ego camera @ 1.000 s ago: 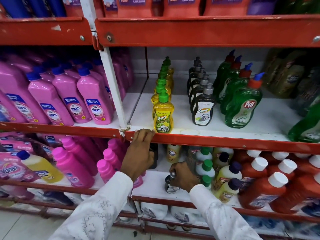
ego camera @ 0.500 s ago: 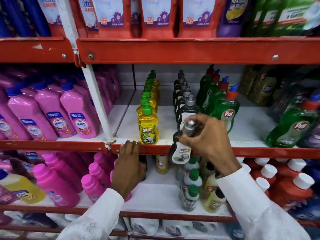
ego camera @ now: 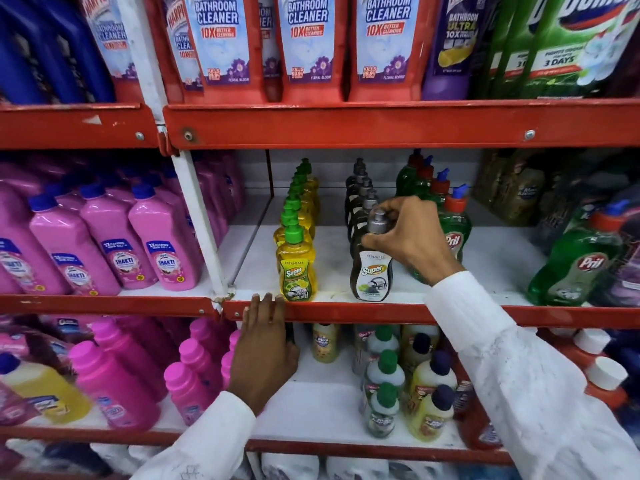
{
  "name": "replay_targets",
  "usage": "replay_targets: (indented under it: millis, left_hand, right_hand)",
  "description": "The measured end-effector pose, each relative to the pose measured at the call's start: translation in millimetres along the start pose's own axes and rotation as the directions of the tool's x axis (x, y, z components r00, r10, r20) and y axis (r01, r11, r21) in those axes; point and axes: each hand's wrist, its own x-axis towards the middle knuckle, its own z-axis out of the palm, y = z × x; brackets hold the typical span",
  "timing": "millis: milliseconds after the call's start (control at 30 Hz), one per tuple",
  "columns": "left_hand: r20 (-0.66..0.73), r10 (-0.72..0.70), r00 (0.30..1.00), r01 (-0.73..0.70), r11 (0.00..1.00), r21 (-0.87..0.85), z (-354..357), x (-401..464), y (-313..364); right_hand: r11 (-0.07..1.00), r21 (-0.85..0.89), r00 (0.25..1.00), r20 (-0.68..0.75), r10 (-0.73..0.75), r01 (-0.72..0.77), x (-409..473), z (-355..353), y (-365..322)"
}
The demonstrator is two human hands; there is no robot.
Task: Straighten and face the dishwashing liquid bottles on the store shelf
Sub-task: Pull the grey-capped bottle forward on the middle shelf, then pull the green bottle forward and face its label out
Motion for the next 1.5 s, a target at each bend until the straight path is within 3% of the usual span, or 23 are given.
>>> replay_targets:
  millis: [333,500,633,800,933,1100,1267,1500]
  left_hand:
    - [0.024,-0.046,0.999,0.046,0.999,0.008,-8,-4,14]
    - [-0.177,0.132,0.975,-0.148,0.986,-0.082,-13,-4,52]
    - [-0.19,0.291,0.938,-0.312,0.945,-0.094,-4,1,87]
    - [-0.114,0.468,0.876,-0.479,0.872,-0.102,19,11,128]
    - [-0.054,0.514,0.856,-0.517,0.852,-0.076,31,20,146]
    - [-0.005,0.478,0.878,-0.478,0.878,-0.031,37,23,153]
    - [-0.004,0.452,0.892,-0.452,0.891,-0.035,36,22,153]
    - [0.01,0.428,0.904,-0.426,0.903,-0.052,35,21,156]
  right_hand:
    - [0.999,-0.038,0.998,0.064,0.0,0.003,3,11,23]
    - [1.0,-0.019,1.0,-0.008,-0.009,0.009,-13,3,37]
    - [1.0,0.028,0.981,-0.196,0.009,-0.004,-52,-6,70]
    - [0.995,0.093,0.825,-0.559,0.084,-0.039,-98,-15,127]
    - [0.981,0.092,0.722,-0.666,0.187,-0.168,-95,-33,167]
    - [0.906,0.106,0.584,-0.733,0.35,-0.41,-78,-56,199]
    - [0.863,0.135,0.598,-0.669,0.441,-0.486,-65,-71,220]
    - [0.896,0.141,0.647,-0.646,0.405,-0.42,-59,-84,221]
